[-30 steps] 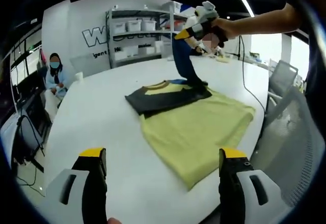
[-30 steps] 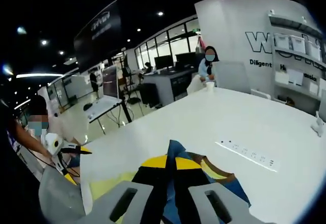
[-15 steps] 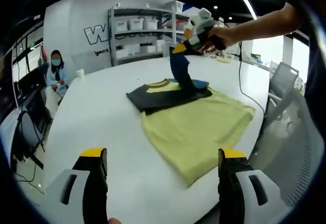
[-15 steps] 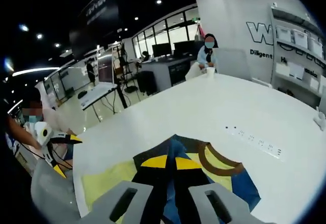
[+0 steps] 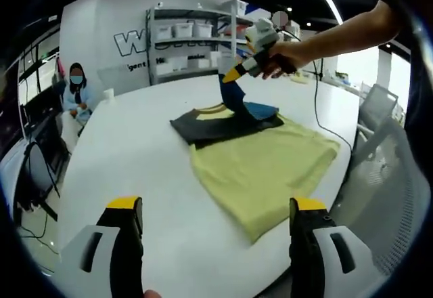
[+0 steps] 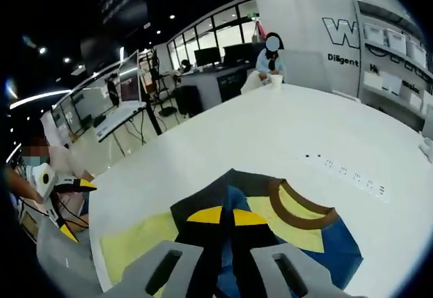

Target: Fold the garment on the visible template until the final outline fits inside the template.

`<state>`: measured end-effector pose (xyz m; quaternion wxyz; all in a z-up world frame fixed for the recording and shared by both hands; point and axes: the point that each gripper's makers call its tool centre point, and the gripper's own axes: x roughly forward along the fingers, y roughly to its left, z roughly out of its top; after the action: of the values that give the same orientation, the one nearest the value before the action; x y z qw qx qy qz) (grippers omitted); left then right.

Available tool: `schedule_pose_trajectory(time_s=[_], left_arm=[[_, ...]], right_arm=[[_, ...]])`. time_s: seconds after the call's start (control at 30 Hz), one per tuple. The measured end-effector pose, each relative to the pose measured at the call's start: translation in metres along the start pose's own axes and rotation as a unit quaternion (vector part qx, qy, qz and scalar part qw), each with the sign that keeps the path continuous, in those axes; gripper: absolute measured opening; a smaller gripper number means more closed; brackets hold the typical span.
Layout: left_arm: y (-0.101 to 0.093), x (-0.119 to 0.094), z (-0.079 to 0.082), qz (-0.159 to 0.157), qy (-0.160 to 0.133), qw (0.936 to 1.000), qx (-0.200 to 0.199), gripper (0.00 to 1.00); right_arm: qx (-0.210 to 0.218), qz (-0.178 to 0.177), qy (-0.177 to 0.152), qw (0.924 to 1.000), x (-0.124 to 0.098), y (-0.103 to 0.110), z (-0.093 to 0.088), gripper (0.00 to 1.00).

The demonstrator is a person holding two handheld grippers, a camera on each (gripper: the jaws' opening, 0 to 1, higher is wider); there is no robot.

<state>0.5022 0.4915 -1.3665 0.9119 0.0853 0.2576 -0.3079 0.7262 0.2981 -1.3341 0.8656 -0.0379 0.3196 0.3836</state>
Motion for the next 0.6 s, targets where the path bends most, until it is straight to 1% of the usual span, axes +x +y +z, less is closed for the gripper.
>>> schedule_pose_trajectory(time_s=[0.2,0.37,0.6], left_arm=[[0.002,-0.003,-0.003,0.004,0.003,1.0000,-0.003,0.87],[0.003,-0.004,-0.005,0.006,0.005,1.0000,-0.006,0.87],[0.001,-0.004,-0.005,0.005,0.009,0.9999,-0.004,0.87]], right_arm=[[0.016,-0.005,0.008,0.9998,0.011,0.001,-0.010,0.00],[0.019,-0.007,0.012,0.9997,0.016,0.001,-0.015,0.00],[0.007,-0.009,0.021,0.9997,0.026,0.002,-0.023,0.00]])
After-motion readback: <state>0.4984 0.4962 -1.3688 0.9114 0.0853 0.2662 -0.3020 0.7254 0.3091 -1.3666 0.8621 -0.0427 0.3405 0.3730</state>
